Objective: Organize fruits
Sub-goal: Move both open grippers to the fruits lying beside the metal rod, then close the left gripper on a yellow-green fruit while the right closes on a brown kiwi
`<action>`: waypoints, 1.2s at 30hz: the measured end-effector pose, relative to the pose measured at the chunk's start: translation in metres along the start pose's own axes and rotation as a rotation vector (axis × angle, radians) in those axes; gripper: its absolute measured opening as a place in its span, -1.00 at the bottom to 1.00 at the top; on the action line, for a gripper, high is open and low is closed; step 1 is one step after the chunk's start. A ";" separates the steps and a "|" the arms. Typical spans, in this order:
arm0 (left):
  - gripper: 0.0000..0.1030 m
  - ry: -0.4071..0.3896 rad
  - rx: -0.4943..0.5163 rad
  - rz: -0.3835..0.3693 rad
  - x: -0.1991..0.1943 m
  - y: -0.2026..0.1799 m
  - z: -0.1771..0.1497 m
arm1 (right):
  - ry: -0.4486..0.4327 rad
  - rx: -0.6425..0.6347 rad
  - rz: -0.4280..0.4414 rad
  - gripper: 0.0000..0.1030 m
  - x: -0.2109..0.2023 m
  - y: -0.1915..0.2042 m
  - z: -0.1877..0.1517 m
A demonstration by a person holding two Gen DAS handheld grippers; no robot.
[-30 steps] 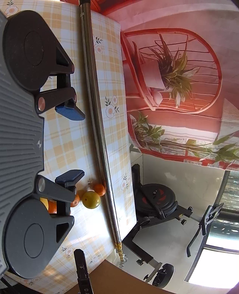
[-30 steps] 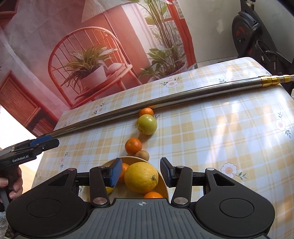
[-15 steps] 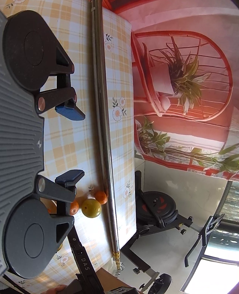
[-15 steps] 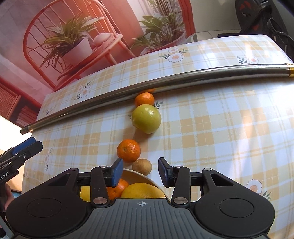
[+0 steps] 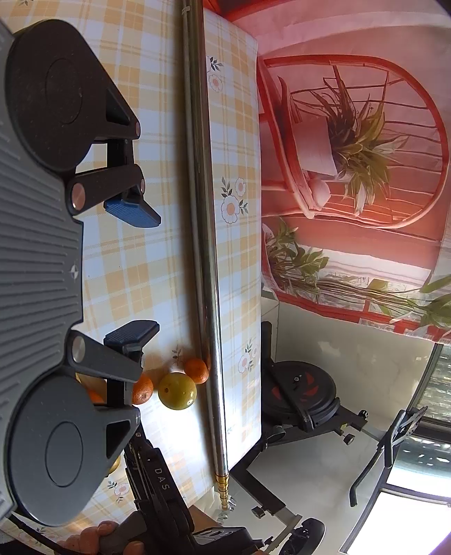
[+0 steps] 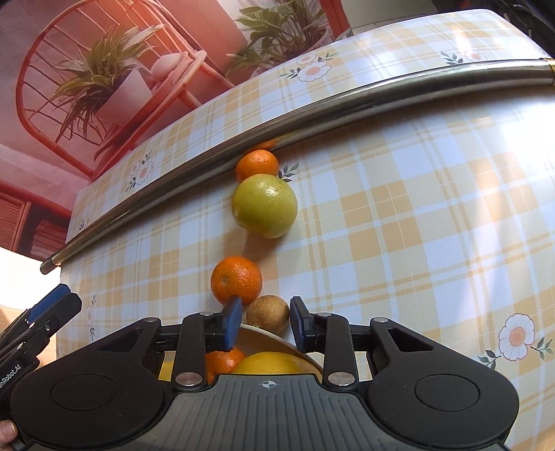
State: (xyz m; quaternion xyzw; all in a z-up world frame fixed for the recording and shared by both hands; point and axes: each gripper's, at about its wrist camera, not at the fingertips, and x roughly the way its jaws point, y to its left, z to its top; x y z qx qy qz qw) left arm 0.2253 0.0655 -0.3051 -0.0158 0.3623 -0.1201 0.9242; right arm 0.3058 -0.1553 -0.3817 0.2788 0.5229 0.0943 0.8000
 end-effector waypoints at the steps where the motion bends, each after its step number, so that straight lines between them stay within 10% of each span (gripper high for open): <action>1: 0.20 0.000 -0.001 -0.001 0.000 0.000 0.000 | 0.000 0.013 0.005 -0.52 0.001 -0.003 0.000; 26: 0.20 0.219 -0.136 -0.208 0.094 -0.076 0.033 | -0.139 0.010 -0.074 -0.53 -0.050 -0.067 -0.028; 36: 0.20 0.257 -0.160 -0.172 0.141 -0.100 0.040 | -0.157 0.038 -0.063 -0.53 -0.061 -0.086 -0.034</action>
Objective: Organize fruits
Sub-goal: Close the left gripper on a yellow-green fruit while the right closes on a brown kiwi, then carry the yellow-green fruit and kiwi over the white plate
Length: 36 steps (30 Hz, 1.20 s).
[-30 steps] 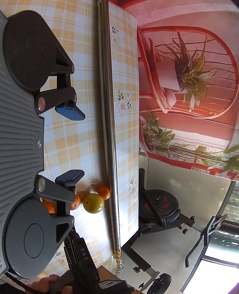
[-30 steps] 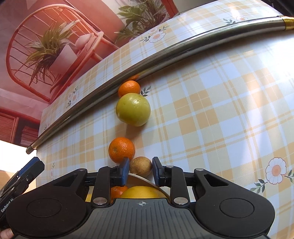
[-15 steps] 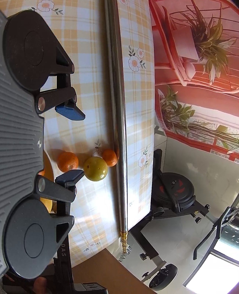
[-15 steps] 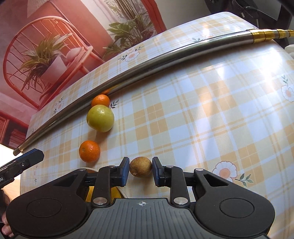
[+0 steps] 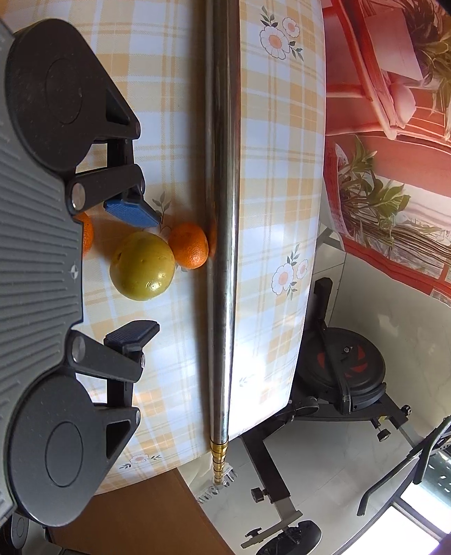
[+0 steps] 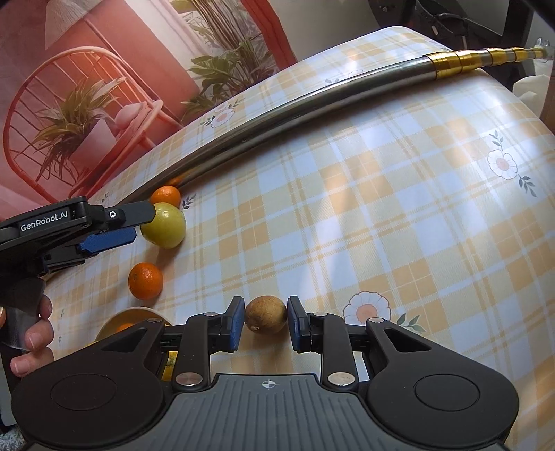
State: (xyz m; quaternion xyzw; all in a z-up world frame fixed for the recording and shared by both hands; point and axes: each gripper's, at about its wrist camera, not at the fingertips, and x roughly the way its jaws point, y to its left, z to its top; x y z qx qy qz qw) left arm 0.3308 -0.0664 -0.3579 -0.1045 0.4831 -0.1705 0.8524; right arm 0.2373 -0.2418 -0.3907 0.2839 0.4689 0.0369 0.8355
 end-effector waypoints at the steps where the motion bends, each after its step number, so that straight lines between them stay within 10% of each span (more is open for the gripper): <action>1: 0.20 0.004 0.000 0.003 0.003 0.000 0.000 | -0.001 0.001 0.003 -0.53 0.000 -0.001 0.000; 16: -0.02 0.028 0.018 0.001 0.008 0.007 -0.003 | -0.016 0.041 0.041 -0.53 0.000 -0.009 -0.004; 36: -0.02 -0.071 0.074 -0.121 -0.123 0.028 -0.086 | -0.102 0.009 0.131 -0.53 -0.045 0.015 -0.027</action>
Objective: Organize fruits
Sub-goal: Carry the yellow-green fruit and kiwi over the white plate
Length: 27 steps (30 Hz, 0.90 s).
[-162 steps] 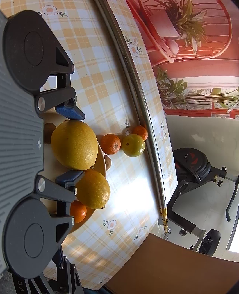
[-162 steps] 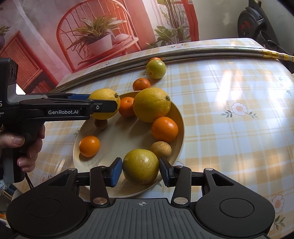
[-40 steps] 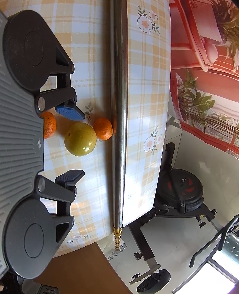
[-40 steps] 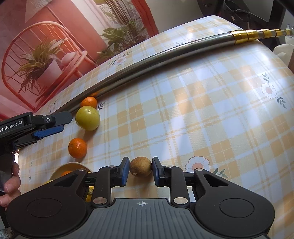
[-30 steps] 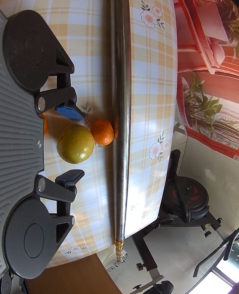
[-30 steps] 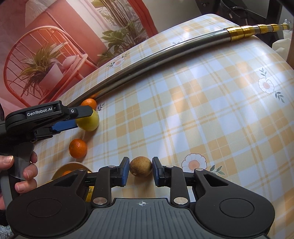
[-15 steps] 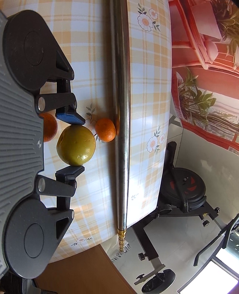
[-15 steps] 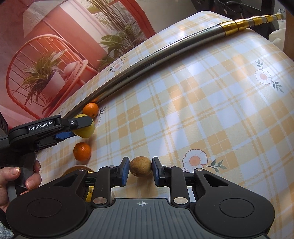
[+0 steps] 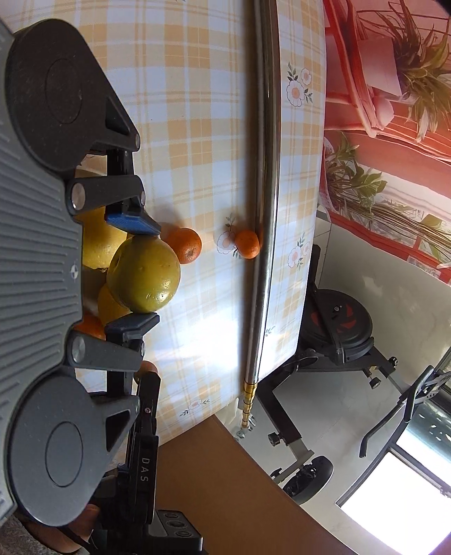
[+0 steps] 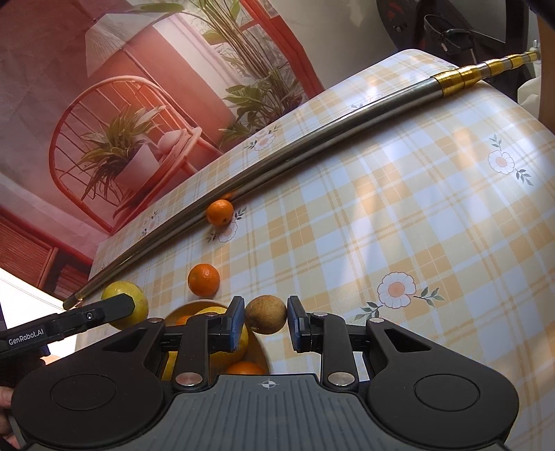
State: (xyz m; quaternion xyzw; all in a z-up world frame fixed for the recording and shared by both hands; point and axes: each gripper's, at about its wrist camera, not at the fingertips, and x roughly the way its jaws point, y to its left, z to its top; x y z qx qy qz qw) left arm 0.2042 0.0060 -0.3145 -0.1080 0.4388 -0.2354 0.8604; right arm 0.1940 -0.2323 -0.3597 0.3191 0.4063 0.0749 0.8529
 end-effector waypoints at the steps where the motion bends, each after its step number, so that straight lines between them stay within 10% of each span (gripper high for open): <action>1: -0.02 -0.004 0.005 0.007 -0.006 0.000 -0.006 | -0.002 -0.006 0.004 -0.53 -0.002 0.003 -0.001; 27: -0.02 0.177 0.159 -0.011 0.002 -0.024 -0.087 | 0.084 -0.154 0.027 -0.53 -0.024 0.055 -0.040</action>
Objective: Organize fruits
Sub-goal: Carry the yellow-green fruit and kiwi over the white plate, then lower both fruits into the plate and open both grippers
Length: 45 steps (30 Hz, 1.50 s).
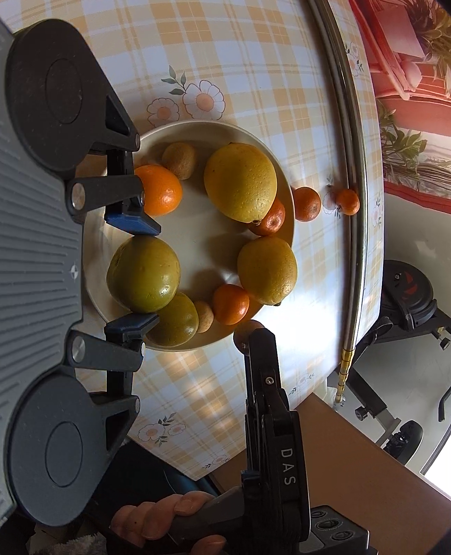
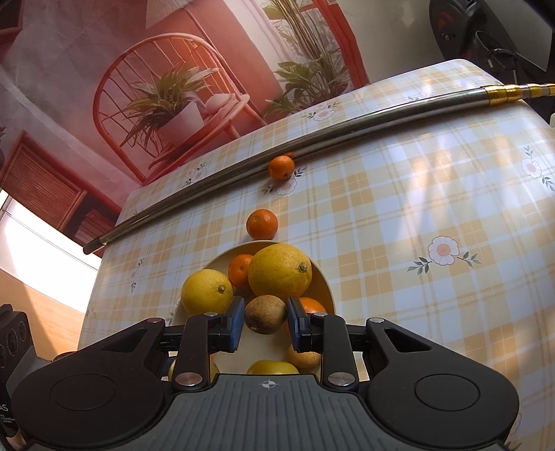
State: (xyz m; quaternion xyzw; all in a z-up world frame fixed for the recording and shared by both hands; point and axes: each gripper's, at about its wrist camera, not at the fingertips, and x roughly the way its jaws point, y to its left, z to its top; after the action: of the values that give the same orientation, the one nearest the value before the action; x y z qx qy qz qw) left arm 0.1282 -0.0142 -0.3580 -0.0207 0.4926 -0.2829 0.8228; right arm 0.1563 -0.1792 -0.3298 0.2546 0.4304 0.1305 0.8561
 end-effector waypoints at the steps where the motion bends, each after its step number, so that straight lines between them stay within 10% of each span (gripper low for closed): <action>1: -0.02 0.005 0.001 0.002 0.002 0.000 -0.001 | 0.006 -0.002 -0.002 -0.53 0.001 0.000 -0.001; 18: -0.02 0.033 -0.010 0.009 0.010 0.004 -0.007 | 0.077 -0.033 -0.022 -0.53 0.028 0.009 -0.003; 45: -0.02 -0.193 -0.140 0.114 -0.055 0.049 0.028 | 0.158 -0.078 -0.074 -0.49 0.067 0.025 -0.004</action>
State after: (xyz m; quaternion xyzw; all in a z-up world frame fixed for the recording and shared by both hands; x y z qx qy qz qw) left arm 0.1536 0.0464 -0.3147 -0.0771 0.4301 -0.1971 0.8776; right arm 0.1931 -0.1272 -0.3631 0.1939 0.5004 0.1350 0.8329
